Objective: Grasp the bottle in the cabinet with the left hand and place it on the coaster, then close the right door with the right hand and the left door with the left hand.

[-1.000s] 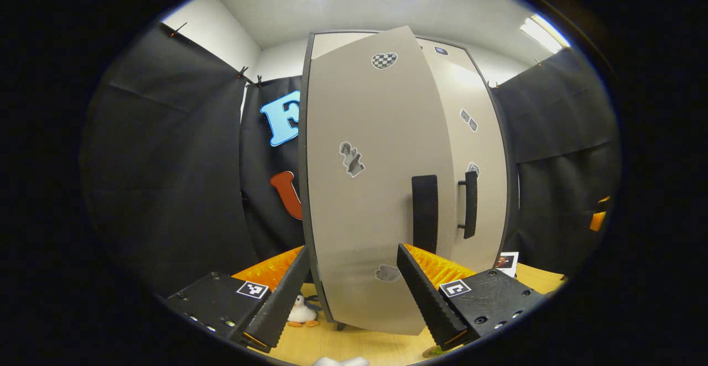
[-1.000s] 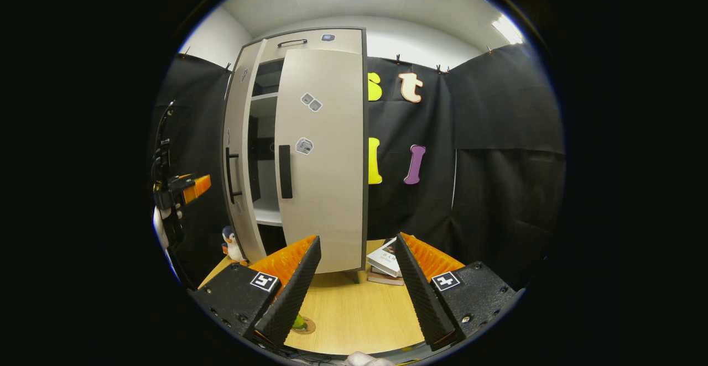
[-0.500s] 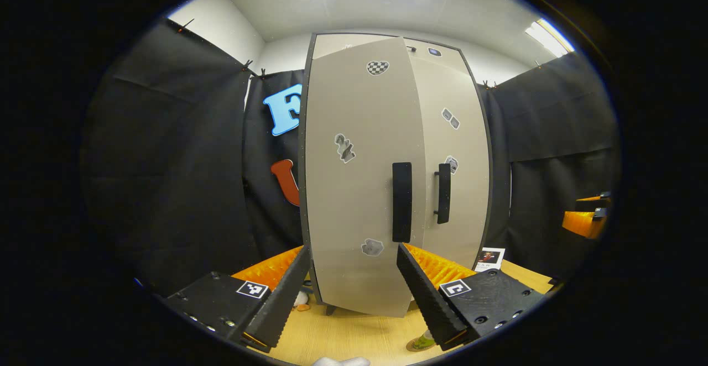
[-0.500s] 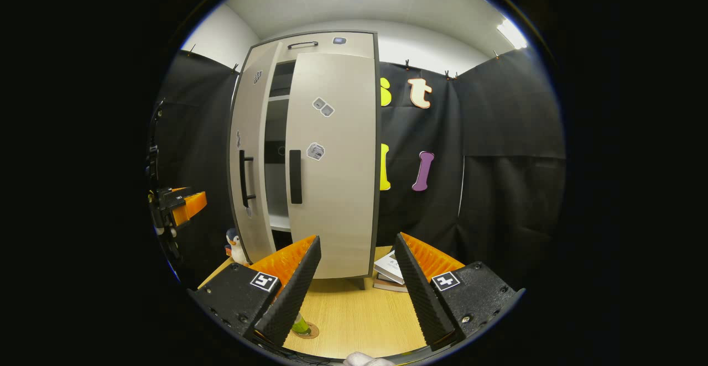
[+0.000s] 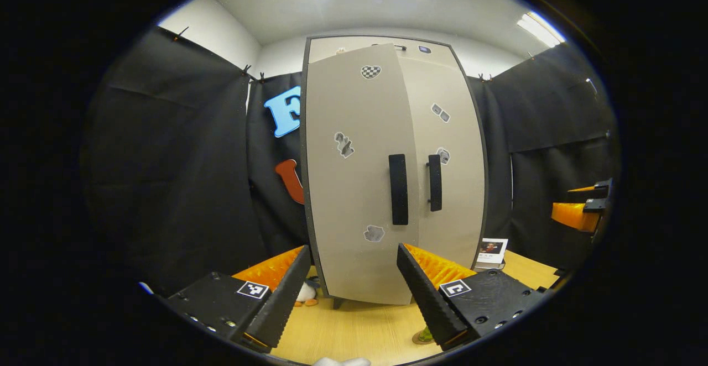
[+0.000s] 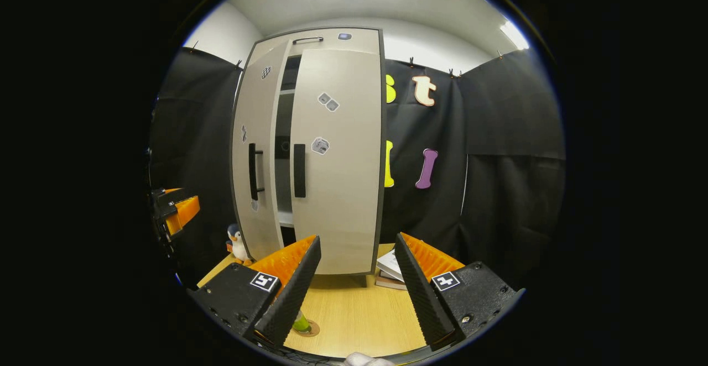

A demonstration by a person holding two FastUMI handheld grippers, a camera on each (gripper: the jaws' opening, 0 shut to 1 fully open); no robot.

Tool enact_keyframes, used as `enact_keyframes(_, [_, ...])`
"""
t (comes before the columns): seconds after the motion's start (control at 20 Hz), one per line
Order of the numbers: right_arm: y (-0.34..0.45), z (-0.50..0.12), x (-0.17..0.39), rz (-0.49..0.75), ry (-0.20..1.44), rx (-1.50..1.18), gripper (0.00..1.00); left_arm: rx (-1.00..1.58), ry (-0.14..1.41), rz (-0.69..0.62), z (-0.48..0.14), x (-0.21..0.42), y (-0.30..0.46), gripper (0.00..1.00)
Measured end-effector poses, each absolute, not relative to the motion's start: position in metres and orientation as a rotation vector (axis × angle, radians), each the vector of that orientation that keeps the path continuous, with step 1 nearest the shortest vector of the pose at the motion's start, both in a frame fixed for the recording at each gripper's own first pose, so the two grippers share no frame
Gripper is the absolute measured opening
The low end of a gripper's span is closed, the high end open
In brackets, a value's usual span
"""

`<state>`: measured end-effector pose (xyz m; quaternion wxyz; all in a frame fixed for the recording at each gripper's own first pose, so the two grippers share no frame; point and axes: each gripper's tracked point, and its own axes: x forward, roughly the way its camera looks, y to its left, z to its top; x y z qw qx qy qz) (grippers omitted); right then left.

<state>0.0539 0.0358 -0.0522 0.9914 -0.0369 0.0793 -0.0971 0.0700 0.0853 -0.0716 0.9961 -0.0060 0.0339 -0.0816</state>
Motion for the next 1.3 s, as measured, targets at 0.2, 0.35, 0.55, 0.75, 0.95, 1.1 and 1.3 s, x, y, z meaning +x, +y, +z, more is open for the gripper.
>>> enact_keyframes(0.2, [0.037,-0.053,0.053,-0.191,0.161,-0.070,0.83,-0.022,0.088,-0.181,-0.077,0.065,0.078,0.96])
enact_keyframes(0.35, [0.038,-0.051,0.048,-0.177,0.153,-0.060,0.83,-0.025,0.095,-0.168,-0.075,0.059,0.078,0.96])
enact_keyframes(0.55, [0.038,-0.051,0.041,-0.146,0.159,-0.052,0.83,-0.027,0.089,-0.143,-0.068,0.050,0.076,0.96])
enact_keyframes(0.75, [0.033,-0.046,0.023,-0.119,0.157,-0.030,0.83,-0.039,0.087,-0.138,-0.058,0.036,0.063,0.96])
enact_keyframes(0.95, [0.020,-0.038,-0.002,-0.108,0.147,-0.037,0.83,-0.029,0.080,-0.127,-0.049,0.014,0.049,0.96])
enact_keyframes(1.1, [0.012,-0.033,-0.026,-0.099,0.137,-0.023,0.83,-0.034,0.079,-0.119,-0.042,-0.011,0.041,0.96])
enact_keyframes(1.3, [0.004,-0.028,-0.060,-0.082,0.130,-0.011,0.83,-0.015,0.074,-0.104,-0.029,-0.047,0.031,0.96])
